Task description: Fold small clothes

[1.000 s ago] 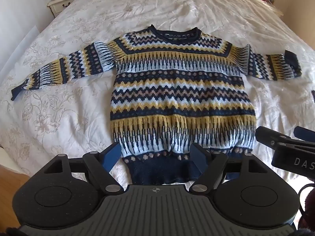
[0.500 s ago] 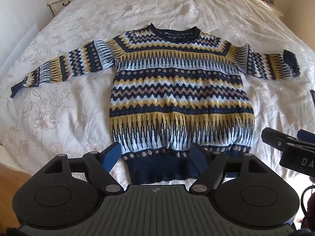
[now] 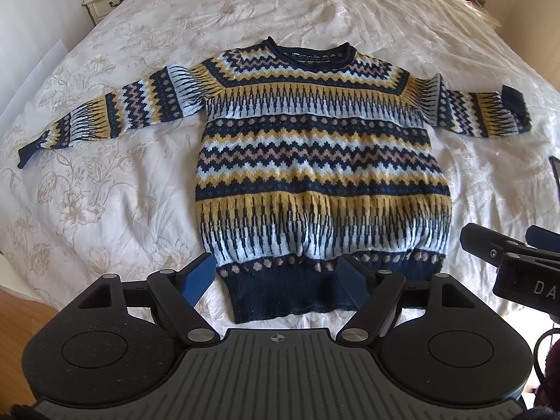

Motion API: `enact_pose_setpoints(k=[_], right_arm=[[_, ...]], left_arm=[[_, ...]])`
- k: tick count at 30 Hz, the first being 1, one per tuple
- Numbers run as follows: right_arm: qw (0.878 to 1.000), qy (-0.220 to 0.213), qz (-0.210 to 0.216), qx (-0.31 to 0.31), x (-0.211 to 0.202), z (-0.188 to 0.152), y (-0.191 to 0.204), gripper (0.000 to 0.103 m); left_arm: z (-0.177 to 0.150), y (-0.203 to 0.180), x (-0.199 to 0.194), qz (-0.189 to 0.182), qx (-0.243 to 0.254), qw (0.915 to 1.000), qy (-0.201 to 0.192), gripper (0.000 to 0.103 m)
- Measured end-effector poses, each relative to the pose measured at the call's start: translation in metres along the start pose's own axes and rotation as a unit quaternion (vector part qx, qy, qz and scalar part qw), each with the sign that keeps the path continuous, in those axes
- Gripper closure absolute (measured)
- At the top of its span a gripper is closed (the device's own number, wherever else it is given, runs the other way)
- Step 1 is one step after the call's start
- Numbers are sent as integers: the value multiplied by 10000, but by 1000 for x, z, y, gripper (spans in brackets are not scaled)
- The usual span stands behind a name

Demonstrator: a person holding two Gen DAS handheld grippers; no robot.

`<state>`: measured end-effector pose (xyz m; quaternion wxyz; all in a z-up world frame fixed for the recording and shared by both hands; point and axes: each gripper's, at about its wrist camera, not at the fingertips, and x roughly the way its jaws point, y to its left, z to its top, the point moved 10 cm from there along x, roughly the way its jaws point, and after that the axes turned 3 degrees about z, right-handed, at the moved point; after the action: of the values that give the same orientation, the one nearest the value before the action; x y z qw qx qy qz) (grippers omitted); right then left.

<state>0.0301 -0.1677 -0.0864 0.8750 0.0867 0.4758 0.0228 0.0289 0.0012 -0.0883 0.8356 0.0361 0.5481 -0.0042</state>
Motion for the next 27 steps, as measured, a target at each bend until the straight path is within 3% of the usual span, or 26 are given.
enact_pose_setpoints(k=[27], right_arm=[[9999,108,34,100,12,1,5,2]], left_arm=[[-8,1,4,-7,2,10000,72,27]])
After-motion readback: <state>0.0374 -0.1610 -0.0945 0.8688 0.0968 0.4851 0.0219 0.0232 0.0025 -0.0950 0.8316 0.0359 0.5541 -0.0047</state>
